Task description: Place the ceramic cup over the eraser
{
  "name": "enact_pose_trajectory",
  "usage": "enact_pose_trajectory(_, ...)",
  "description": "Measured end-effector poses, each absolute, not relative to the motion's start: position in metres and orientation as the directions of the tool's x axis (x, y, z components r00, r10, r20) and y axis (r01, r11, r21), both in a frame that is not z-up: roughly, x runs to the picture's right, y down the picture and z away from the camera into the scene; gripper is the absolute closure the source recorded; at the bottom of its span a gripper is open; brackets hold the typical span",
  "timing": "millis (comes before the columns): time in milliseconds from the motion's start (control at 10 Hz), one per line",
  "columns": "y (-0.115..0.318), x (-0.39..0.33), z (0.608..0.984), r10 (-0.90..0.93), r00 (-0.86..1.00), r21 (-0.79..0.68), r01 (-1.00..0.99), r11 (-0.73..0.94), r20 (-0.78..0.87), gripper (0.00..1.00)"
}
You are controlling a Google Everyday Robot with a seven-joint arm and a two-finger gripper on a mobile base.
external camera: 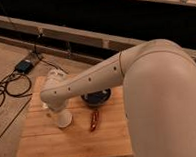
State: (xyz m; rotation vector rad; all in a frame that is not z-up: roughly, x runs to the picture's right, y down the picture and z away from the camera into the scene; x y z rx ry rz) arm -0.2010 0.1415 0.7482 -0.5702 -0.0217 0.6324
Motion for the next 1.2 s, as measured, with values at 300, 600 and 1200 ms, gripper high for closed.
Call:
enact_pose_trajectory(300,0.1412,-0.1970,0.7554,0.563,0.812,-0.515,-0.553,0.655,-0.155,0.55)
enact_pose_trajectory(600,0.1407,-0.1943,0.7547,0.560,0.814,-0.524,-0.549,0.652,-0.155,0.26)
enact_pose_trajectory(1200,0.1413,-0.1946,0.7513,0.558,0.816,-0.537,-0.541,0.647,-0.150,0.20)
